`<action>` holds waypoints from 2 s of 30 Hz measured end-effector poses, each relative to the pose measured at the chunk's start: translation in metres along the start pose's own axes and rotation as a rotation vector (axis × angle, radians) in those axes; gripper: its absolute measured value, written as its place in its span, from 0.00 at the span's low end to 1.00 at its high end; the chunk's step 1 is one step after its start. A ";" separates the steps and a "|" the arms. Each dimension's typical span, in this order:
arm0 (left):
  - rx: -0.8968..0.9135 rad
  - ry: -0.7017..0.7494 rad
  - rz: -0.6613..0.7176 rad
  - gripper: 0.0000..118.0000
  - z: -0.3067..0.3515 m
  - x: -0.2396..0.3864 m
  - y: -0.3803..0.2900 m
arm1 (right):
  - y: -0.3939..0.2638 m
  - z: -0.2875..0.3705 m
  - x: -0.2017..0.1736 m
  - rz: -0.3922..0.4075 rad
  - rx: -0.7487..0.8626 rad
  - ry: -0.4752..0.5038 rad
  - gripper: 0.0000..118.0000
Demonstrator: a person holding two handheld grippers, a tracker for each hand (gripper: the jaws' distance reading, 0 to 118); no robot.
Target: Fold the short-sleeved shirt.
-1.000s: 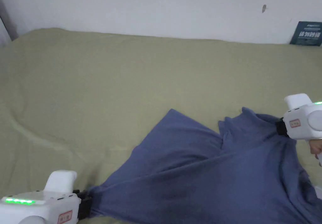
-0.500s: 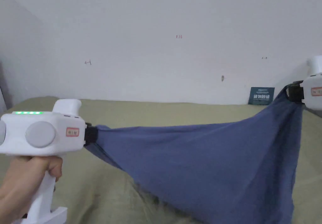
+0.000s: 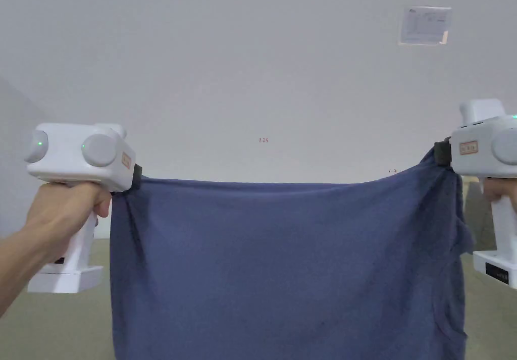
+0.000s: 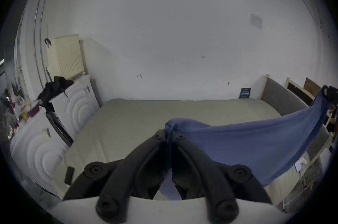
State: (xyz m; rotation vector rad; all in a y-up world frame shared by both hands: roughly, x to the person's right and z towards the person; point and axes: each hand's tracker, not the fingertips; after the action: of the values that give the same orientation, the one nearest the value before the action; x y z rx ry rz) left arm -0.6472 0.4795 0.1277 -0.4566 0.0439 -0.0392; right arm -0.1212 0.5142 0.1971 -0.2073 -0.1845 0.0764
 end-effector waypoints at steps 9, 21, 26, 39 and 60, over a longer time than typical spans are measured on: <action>0.033 0.083 -0.045 0.05 -0.053 0.022 0.067 | 0.049 -0.092 -0.005 0.015 0.017 -0.038 0.02; 0.067 0.143 -0.040 0.05 -0.146 0.044 0.108 | 0.058 -0.192 -0.020 -0.054 0.031 -0.071 0.02; 0.040 0.156 -0.034 0.05 -0.198 0.046 0.071 | 0.013 -0.225 -0.033 -0.059 -0.010 -0.055 0.02; -0.190 0.085 -0.097 0.05 -0.254 0.036 -0.142 | -0.211 -0.225 -0.045 0.004 -0.291 0.014 0.02; -0.380 -0.056 -0.004 0.05 -0.002 -0.041 -0.406 | -0.430 0.107 -0.016 -0.069 -0.523 0.187 0.02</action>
State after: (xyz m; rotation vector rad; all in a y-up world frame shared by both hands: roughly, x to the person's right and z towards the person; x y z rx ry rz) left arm -0.6995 0.1165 0.3068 -0.8373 -0.0053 -0.0218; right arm -0.1333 0.1142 0.3878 -0.7260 -0.0216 -0.0621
